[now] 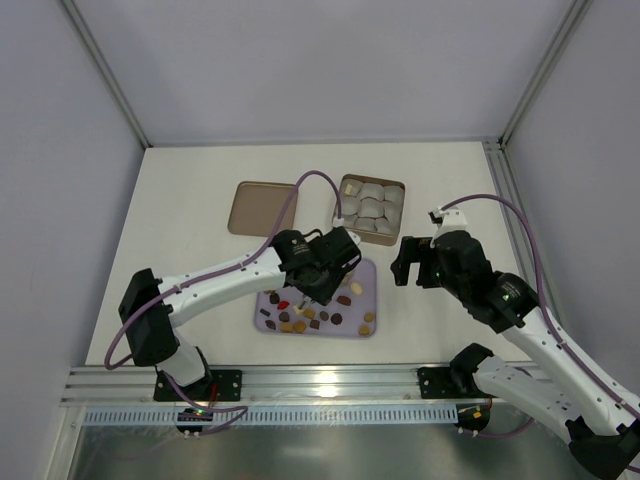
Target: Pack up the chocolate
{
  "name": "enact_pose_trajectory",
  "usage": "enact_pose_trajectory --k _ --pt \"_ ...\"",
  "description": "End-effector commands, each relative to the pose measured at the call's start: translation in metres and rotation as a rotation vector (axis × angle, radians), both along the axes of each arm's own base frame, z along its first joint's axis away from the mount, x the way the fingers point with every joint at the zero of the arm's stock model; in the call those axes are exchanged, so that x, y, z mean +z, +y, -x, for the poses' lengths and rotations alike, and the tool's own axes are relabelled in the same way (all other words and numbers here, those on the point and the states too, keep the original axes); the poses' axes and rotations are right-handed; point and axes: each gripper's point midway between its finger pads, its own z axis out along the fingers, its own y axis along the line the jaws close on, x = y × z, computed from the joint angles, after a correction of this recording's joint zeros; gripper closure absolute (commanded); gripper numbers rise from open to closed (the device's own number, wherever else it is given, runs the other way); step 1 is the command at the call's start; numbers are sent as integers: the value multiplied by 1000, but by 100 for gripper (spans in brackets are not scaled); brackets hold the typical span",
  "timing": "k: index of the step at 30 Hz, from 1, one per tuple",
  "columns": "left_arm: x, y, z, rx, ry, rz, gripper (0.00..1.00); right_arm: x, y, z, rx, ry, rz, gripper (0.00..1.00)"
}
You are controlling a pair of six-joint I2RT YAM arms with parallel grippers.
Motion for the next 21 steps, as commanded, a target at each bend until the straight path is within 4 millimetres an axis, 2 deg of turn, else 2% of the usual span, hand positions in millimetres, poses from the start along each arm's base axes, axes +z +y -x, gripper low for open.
enact_pose_trajectory --k 1,21 --pt "7 -1 0 9 -22 25 58 8 -1 -3 -18 -31 -23 0" --pt "-1 -2 8 -9 27 16 60 6 -2 -4 -21 -31 -15 0"
